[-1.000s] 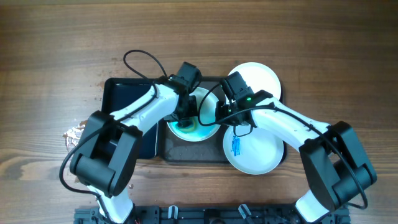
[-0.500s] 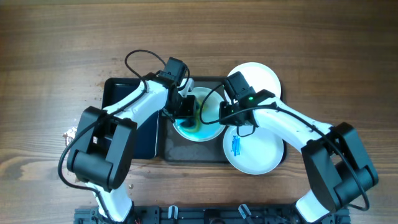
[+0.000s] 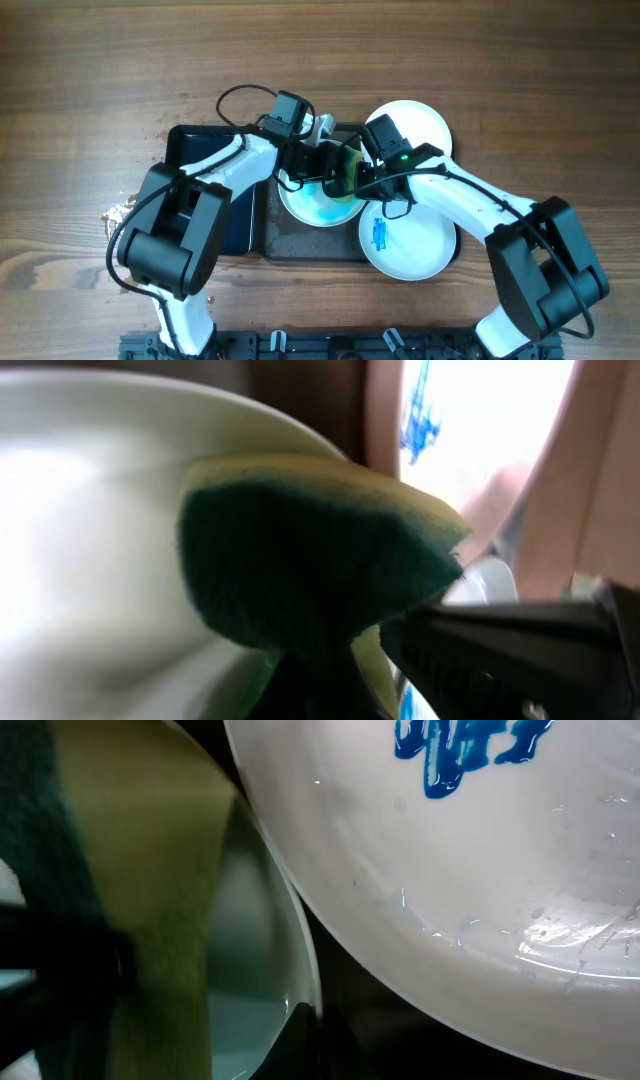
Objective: Clean dirty plates on tray and stack at the side
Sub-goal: 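Scrub the blue paint on the plate with the sponge in the left gripper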
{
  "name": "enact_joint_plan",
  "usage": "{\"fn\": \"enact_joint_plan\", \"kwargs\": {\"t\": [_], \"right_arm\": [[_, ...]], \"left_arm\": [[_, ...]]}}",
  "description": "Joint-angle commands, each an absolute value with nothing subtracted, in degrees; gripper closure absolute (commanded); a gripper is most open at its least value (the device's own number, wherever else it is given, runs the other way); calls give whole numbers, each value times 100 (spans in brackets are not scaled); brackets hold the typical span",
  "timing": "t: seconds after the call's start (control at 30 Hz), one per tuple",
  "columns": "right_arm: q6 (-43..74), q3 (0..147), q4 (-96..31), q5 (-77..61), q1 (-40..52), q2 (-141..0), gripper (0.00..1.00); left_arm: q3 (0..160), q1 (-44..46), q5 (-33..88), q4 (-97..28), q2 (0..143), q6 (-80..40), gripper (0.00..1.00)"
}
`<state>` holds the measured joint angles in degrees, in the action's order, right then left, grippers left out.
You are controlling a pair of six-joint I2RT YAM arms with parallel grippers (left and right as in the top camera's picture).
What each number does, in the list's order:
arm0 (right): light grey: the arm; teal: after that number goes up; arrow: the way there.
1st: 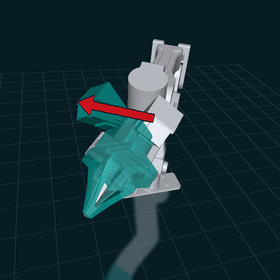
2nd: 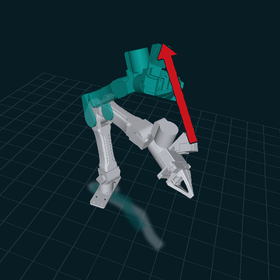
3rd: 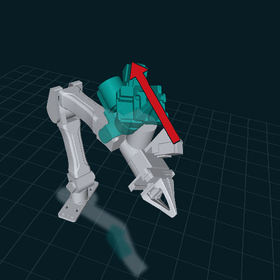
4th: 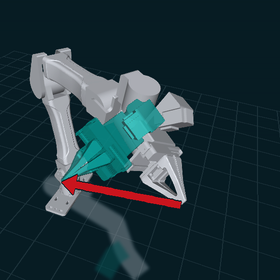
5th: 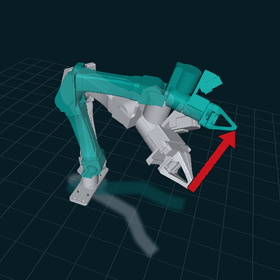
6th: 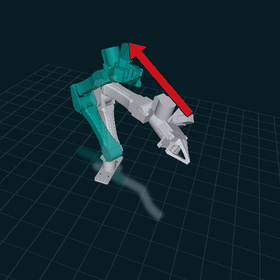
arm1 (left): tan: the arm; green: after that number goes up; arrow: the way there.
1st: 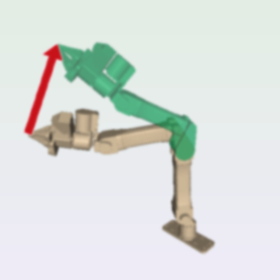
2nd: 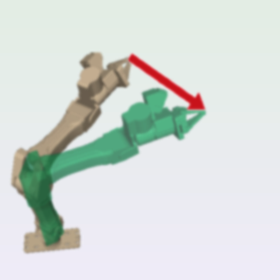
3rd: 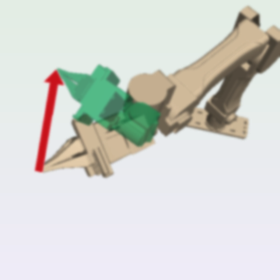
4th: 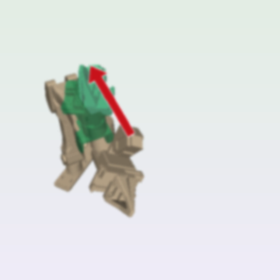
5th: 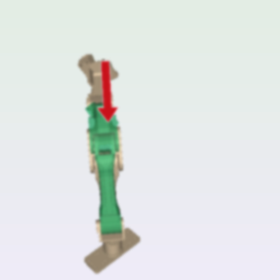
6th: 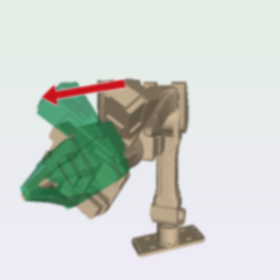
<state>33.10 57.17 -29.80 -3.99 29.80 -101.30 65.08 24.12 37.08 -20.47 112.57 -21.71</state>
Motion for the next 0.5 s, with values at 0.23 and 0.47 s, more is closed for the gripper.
{"fn": "enact_joint_plan", "kwargs": {"t": [0.23, 0.47], "right_arm": [[3194, 5669, -3109, -449, 3026, -10165, 96], [3192, 5669, -3116, -449, 3026, -10165, 96]], "left_arm": [[6495, 2418, -659, -3927, 11325, -3395, 96], [6497, 2421, -869, -4506, 10722, -3647, 96]]}}
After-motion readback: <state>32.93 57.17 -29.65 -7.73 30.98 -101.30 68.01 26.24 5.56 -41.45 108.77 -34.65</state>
